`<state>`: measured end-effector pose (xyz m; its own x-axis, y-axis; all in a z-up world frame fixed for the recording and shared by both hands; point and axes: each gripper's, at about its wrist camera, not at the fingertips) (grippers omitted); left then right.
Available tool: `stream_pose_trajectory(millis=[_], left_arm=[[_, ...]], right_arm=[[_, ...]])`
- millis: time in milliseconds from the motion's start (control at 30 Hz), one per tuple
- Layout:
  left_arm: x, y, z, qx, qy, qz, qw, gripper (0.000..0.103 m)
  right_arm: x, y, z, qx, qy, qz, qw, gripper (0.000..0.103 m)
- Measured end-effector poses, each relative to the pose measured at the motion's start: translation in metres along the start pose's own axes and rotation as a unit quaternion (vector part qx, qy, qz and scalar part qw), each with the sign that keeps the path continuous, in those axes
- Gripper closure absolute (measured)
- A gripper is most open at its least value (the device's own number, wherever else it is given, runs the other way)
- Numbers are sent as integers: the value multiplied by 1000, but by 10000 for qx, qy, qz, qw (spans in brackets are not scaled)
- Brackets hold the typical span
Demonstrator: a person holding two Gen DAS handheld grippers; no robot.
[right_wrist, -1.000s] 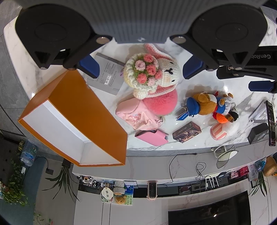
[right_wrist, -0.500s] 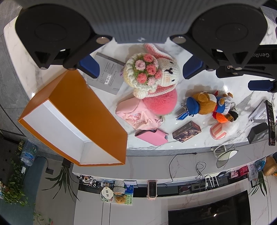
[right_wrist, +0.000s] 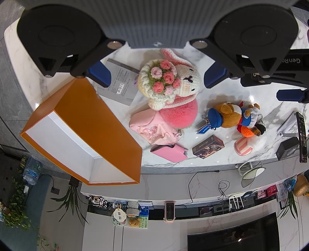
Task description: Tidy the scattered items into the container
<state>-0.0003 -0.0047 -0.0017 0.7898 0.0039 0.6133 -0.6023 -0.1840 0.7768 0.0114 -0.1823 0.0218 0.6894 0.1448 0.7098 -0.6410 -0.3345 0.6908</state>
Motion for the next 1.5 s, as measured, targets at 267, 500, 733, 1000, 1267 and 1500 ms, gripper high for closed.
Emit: stream_pose_trajectory(millis=[267, 500, 733, 1000, 1267, 1500], left_arm=[[0, 0, 2, -5, -26, -3, 10000, 4], [-1, -3, 10, -75, -120, 5, 9999, 4], [-2, -15, 30, -265, -336, 22, 9991, 4], [-2, -27, 61, -675, -706, 51, 9952, 4], [-1, -34, 73, -1269, -747, 222, 9888, 4], [-1, -42, 86, -1487, -822, 256, 9851, 4]], right_arm=[[0, 0, 1, -6, -3, 5, 10000, 0], [-2, -7, 17, -185, -164, -44, 9997, 0], [-3, -16, 38, -235, -395, -84, 9989, 0], [-3, -21, 56, -78, -730, -120, 9972, 0], [0, -23, 88, -117, -1398, -101, 9901, 0], [-2, -26, 93, -92, -1437, -145, 9895, 0]])
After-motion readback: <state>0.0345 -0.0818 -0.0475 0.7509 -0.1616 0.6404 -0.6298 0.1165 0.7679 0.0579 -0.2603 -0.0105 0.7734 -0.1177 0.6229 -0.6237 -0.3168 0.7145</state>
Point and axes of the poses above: each gripper's, at about its wrist camera, not at the fingertips, and y roughly against the way its jaws point, z to its right, x to its top, and after that the axes turned 12 degrees about x, right-handed
